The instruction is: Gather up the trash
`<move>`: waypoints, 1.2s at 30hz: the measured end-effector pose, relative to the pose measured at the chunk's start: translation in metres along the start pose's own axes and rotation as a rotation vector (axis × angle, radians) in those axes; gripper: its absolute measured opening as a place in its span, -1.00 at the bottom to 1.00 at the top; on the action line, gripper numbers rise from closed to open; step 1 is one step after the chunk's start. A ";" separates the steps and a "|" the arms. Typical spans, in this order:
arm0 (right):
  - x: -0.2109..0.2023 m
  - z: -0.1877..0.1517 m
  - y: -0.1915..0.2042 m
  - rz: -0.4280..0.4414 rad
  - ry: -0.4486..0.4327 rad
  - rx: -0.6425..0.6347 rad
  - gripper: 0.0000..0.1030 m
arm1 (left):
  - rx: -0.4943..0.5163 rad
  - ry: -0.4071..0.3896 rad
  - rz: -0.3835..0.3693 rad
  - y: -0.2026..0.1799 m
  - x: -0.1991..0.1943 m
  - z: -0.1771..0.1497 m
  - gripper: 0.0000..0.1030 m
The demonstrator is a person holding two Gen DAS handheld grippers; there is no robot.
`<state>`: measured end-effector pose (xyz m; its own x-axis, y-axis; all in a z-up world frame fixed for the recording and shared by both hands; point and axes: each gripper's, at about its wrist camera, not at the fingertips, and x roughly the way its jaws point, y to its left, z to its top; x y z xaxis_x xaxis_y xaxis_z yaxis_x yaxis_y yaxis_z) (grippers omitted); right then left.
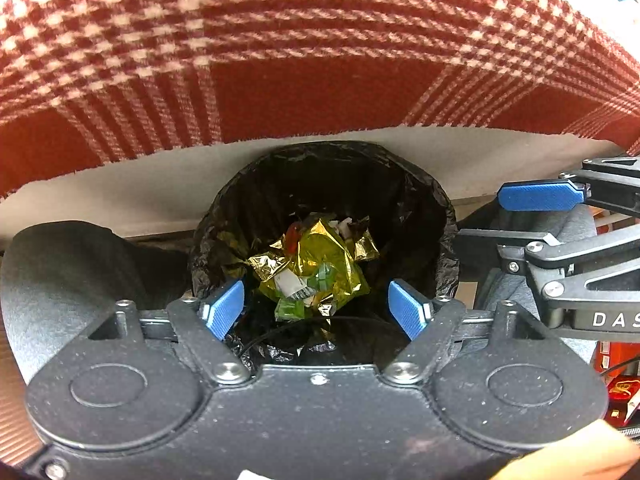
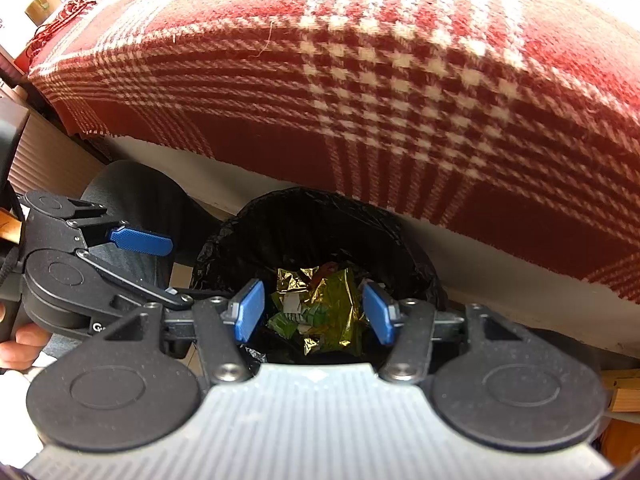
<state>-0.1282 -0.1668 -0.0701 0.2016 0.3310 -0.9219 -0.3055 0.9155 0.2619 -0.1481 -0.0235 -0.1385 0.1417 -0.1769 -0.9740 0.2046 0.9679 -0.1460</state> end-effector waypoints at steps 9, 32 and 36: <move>0.000 0.001 0.000 0.000 0.002 -0.002 0.34 | -0.001 0.001 -0.001 0.001 0.000 0.000 0.53; 0.003 0.002 -0.005 0.004 0.016 0.014 0.34 | -0.006 0.005 -0.002 0.001 0.002 -0.001 0.54; 0.005 0.001 -0.005 0.002 0.026 0.017 0.34 | -0.004 0.008 0.002 0.001 0.004 -0.001 0.54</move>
<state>-0.1245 -0.1694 -0.0760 0.1764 0.3270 -0.9284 -0.2903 0.9185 0.2684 -0.1485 -0.0231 -0.1424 0.1342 -0.1734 -0.9757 0.2005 0.9690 -0.1447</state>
